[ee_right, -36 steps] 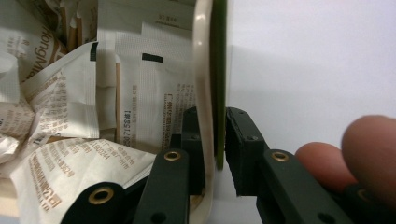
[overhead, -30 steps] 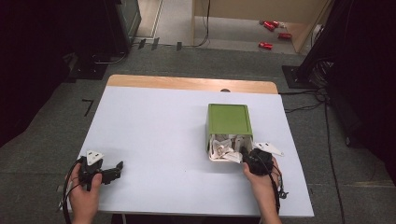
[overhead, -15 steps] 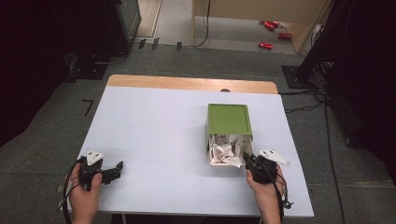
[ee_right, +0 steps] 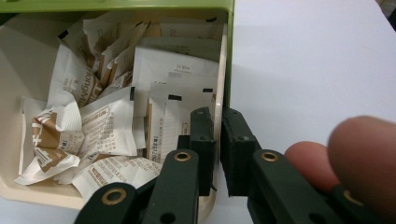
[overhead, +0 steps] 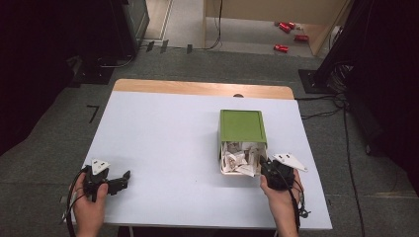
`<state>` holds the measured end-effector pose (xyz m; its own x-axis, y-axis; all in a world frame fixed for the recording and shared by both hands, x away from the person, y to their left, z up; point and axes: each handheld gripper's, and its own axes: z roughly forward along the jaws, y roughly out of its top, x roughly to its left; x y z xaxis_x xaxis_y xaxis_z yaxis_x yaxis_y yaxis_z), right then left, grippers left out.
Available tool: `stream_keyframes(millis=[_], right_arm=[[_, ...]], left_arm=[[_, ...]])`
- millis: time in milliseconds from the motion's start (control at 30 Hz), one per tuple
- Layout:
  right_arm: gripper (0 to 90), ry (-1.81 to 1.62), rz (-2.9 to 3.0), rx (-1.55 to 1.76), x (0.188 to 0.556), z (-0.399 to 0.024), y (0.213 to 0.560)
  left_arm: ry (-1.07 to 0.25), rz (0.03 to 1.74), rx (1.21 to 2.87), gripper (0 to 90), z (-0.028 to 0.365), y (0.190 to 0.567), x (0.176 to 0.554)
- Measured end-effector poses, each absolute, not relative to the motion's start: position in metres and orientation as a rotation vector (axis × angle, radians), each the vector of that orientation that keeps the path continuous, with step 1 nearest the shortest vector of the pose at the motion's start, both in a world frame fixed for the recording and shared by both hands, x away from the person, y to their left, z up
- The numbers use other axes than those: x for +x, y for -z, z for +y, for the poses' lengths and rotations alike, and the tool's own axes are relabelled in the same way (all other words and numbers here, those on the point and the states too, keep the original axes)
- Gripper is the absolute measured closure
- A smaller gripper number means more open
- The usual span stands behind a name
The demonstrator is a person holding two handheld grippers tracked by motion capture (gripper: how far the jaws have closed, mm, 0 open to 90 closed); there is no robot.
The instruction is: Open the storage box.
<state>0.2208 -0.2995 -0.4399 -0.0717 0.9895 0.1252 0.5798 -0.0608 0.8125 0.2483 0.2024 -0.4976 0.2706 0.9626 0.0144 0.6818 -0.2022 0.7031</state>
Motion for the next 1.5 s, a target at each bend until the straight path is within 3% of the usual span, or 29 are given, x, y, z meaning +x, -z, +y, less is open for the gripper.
stream_keyframes(millis=[1500], right_arm=[[89.0,-0.985,1.673,1.716,0.165,-0.297,0.441]], left_arm=[[-0.623,1.478,1.962,10.8,0.202,0.498,0.248]])
